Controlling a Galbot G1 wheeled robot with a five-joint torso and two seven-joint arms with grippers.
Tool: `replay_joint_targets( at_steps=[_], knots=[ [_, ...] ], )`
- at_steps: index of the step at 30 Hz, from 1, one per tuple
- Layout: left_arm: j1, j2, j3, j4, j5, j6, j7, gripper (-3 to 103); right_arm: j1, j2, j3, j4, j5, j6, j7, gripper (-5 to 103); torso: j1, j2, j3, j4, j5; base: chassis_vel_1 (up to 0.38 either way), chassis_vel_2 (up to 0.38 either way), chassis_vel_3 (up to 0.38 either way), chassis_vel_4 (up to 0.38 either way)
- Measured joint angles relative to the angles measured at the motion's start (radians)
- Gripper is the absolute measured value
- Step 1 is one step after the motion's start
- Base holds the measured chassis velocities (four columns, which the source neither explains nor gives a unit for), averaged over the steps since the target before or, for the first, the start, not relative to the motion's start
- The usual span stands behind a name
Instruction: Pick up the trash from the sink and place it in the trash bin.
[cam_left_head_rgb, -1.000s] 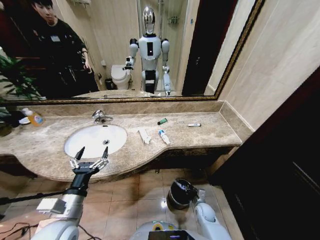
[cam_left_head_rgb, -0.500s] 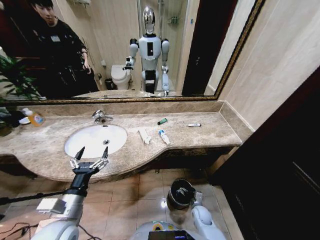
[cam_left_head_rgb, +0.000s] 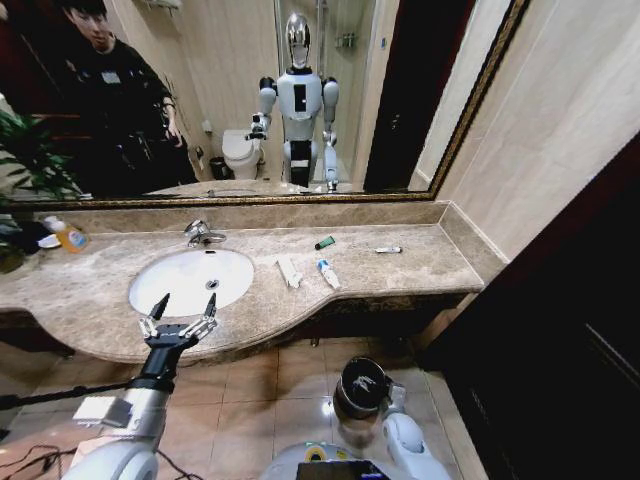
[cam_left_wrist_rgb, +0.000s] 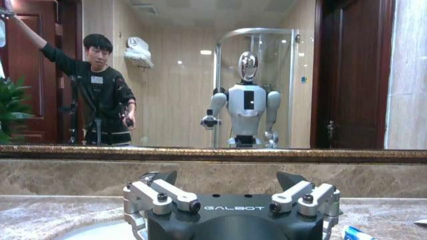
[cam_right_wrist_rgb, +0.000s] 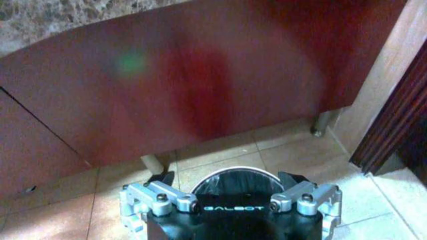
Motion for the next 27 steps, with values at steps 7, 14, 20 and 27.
replay_joint_targets(
  at_steps=[7, 14, 20, 27],
  knots=[
    [0.0, 0.0, 0.0, 0.0, 0.0, 0.0, 0.0, 100, -0.024, -0.009, 0.0, 0.053, 0.003, -0.003, 0.003, 100, 0.0, 0.0, 0.0, 0.0, 0.0, 0.0, 0.0, 0.0, 0.0],
    [0.0, 0.0, 0.0, 0.0, 0.0, 0.0, 0.0, 100, -0.04, -0.015, 0.0, 0.109, 0.001, -0.006, 0.006, 100, 0.0, 0.0, 0.0, 0.0, 0.0, 0.0, 0.0, 0.0, 0.0],
    [0.0, 0.0, 0.0, 0.0, 0.0, 0.0, 0.0, 100, -0.046, -0.02, 0.002, 0.141, -0.001, -0.006, 0.018, 100, 0.0, 0.0, 0.0, 0.0, 0.0001, 0.0, 0.0, 0.0, 0.0],
    [0.0, 0.0, 0.0, 0.0, 0.0, 0.0, 0.0, 100, -0.084, -0.039, 0.003, 0.252, -0.031, 0.04, 0.064, 100, 0.0, 0.0, 0.0, 0.0, 0.0, 0.0, 0.0, 0.0, 0.0]
  ],
)
